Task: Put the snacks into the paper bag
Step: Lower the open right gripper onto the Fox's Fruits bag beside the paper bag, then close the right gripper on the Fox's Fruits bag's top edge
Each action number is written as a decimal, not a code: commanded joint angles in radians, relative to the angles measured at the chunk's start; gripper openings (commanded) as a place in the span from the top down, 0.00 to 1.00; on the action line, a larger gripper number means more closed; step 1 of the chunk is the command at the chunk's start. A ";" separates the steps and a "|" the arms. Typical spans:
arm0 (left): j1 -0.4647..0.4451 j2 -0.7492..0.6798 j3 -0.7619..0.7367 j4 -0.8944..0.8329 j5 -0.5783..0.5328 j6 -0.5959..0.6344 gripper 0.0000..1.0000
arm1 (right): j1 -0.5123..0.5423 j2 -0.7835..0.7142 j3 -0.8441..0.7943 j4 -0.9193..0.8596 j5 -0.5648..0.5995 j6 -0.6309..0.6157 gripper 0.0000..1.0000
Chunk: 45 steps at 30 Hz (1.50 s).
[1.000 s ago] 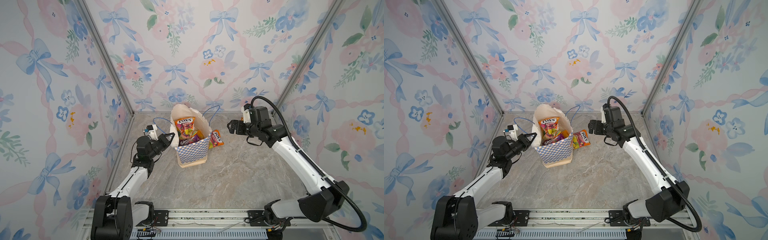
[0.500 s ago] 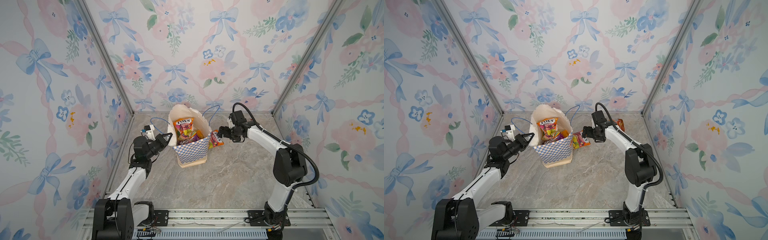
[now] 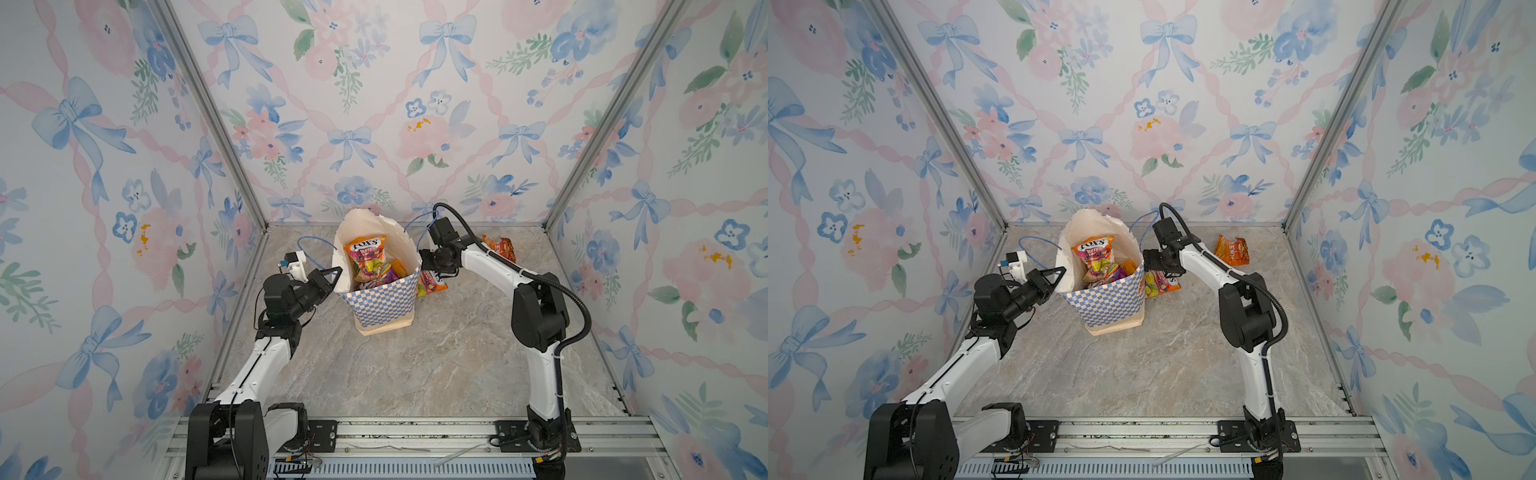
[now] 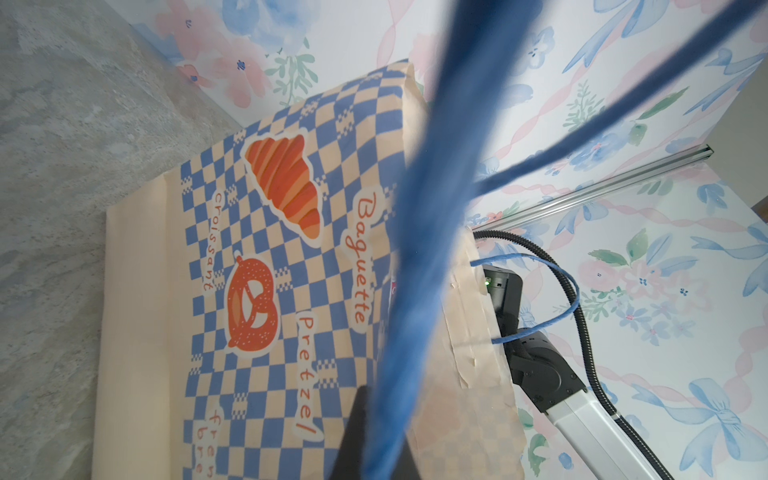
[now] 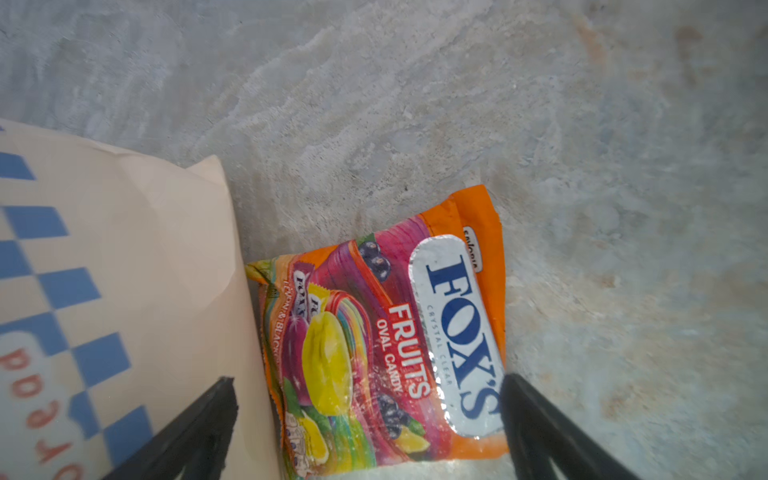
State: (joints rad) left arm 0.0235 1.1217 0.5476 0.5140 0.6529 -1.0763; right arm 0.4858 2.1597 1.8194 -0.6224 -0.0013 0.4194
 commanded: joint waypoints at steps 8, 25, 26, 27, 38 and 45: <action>0.012 -0.011 -0.013 0.022 0.029 0.005 1.00 | 0.041 0.052 0.000 -0.105 0.147 -0.038 0.04; 0.026 0.001 -0.006 0.021 0.040 0.006 1.00 | -0.042 -0.079 -0.213 -0.255 0.290 0.052 0.03; 0.026 0.003 -0.006 0.021 0.041 0.006 1.00 | -0.050 -0.093 -0.231 -0.256 0.297 0.052 0.03; 0.026 0.003 -0.005 0.022 0.043 0.006 1.00 | -0.059 -0.108 -0.247 -0.261 0.304 0.059 0.03; 0.027 0.006 0.006 0.021 0.055 0.012 1.00 | -0.116 -0.301 -0.344 -0.094 0.072 0.255 0.03; 0.028 0.006 0.000 0.021 0.064 0.012 1.00 | -0.030 -0.264 -0.300 0.058 0.035 0.475 0.03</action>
State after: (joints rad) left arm 0.0437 1.1229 0.5461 0.5140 0.6788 -1.0760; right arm 0.4225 1.8656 1.4925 -0.6388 0.0711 0.7547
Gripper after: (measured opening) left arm 0.048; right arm 0.965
